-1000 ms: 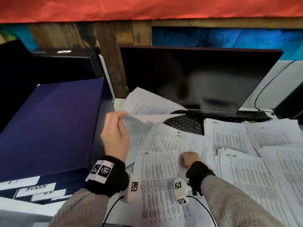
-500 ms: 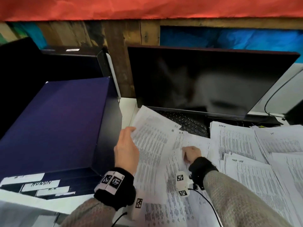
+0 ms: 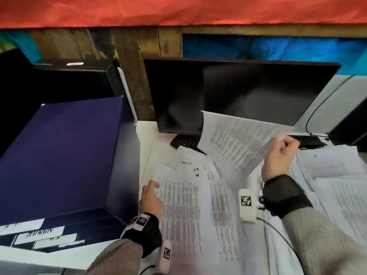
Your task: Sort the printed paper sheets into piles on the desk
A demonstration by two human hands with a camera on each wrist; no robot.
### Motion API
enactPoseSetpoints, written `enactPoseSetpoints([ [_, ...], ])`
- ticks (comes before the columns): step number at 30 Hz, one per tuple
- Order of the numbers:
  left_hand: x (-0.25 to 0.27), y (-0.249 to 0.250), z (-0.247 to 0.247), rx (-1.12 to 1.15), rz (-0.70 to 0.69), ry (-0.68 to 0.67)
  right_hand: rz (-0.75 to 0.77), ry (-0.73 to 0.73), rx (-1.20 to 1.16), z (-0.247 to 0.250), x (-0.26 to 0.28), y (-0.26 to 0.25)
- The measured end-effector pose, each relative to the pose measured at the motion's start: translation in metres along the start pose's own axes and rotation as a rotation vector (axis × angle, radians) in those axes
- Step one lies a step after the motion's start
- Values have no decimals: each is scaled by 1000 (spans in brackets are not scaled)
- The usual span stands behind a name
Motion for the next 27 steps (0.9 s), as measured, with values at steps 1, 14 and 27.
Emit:
enactPoseSetpoints([
  [1, -2, -3, -1, 7, 18, -7, -10, 59, -40, 3, -11, -3],
  [14, -13, -8, -1, 501, 283, -92, -1053, -476, 55, 20, 64, 108],
  [27, -10, -30, -9, 202, 175, -138, -499, -725, 949, -1, 54, 143],
])
Point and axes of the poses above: each hand's wrist, its own x-axis away from the middle knuckle, its own z-axis out of the back of the hand, y = z × x, the point moved 1 cm from there along -x, towards the middle knuckle, and after that the axes turned 3 degrees about y, right-handed, at the moved point
